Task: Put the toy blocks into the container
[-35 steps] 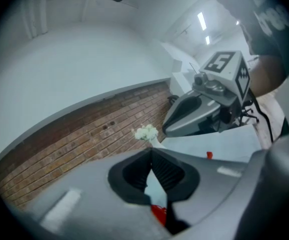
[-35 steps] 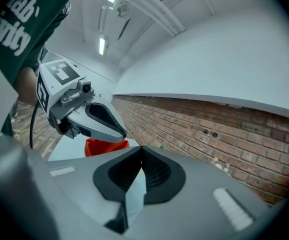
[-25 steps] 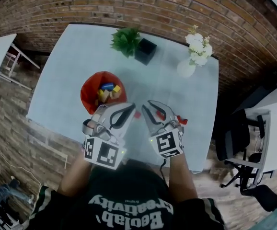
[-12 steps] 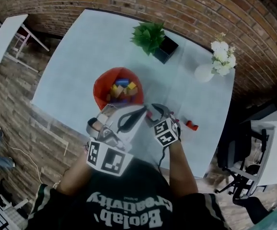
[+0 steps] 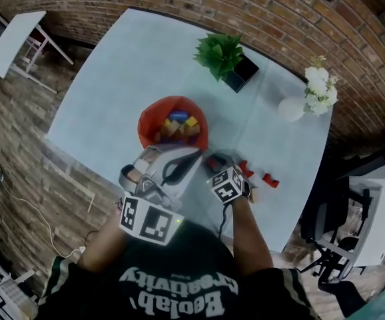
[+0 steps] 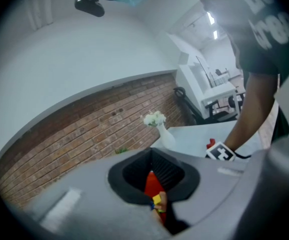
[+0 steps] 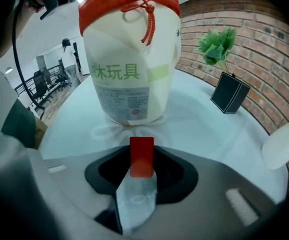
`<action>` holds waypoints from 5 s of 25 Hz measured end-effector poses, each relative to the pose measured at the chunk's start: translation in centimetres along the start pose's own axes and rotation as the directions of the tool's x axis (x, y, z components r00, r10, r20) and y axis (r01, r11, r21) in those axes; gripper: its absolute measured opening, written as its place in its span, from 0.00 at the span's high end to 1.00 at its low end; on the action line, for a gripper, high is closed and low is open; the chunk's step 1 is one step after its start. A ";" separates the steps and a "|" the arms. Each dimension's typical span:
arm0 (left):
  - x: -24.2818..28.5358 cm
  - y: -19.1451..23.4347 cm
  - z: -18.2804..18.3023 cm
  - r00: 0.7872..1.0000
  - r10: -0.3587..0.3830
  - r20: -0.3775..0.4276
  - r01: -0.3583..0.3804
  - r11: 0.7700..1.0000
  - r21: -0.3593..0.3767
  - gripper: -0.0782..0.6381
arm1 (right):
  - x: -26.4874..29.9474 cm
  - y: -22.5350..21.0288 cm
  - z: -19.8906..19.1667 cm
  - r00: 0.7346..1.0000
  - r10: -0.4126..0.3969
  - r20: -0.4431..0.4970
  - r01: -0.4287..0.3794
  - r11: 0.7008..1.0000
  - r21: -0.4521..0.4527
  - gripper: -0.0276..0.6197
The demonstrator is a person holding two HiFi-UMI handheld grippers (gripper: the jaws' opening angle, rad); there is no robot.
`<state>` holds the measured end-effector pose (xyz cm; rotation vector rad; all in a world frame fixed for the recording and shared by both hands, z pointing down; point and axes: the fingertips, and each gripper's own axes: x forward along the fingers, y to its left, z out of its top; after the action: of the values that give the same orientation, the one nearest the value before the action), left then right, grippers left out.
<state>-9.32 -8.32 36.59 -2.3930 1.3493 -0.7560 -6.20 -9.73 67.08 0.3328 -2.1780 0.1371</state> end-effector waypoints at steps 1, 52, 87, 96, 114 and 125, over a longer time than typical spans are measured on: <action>0.0 0.1 -0.1 1.000 0.001 -0.002 -0.001 1.000 -0.001 0.89 | 0.0 -0.1 0.0 1.000 0.000 0.001 0.000 1.000 0.000 0.73; -4.2 8.2 -7.9 0.982 0.153 -0.109 -0.160 0.986 -0.048 0.89 | -14.8 4.0 24.7 0.833 0.003 0.554 0.156 0.958 -0.241 0.42; 8.5 -14.0 9.6 0.954 -0.268 0.133 0.255 0.961 0.107 0.89 | -34.7 -3.4 4.1 0.660 -0.548 0.514 0.584 0.804 0.108 0.95; 9.5 -16.6 9.6 0.944 -0.307 0.120 0.294 0.949 0.115 0.89 | -31.6 -4.7 -1.6 0.718 -0.565 0.405 0.530 0.822 0.207 0.89; 10.2 -17.6 6.6 0.950 -0.309 0.034 0.305 0.948 0.095 0.89 | -14.3 -2.5 -19.2 0.941 -0.339 -0.012 0.311 0.848 0.430 0.59; 10.1 -17.1 6.0 0.954 -0.298 0.026 0.296 0.952 0.080 0.89 | -13.7 -2.1 -19.1 0.953 -0.299 0.052 0.233 0.832 0.503 0.72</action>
<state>10.39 -8.14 43.05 -2.5666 0.9375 -0.8166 16.88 -5.02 67.20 0.9573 -2.1729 0.5323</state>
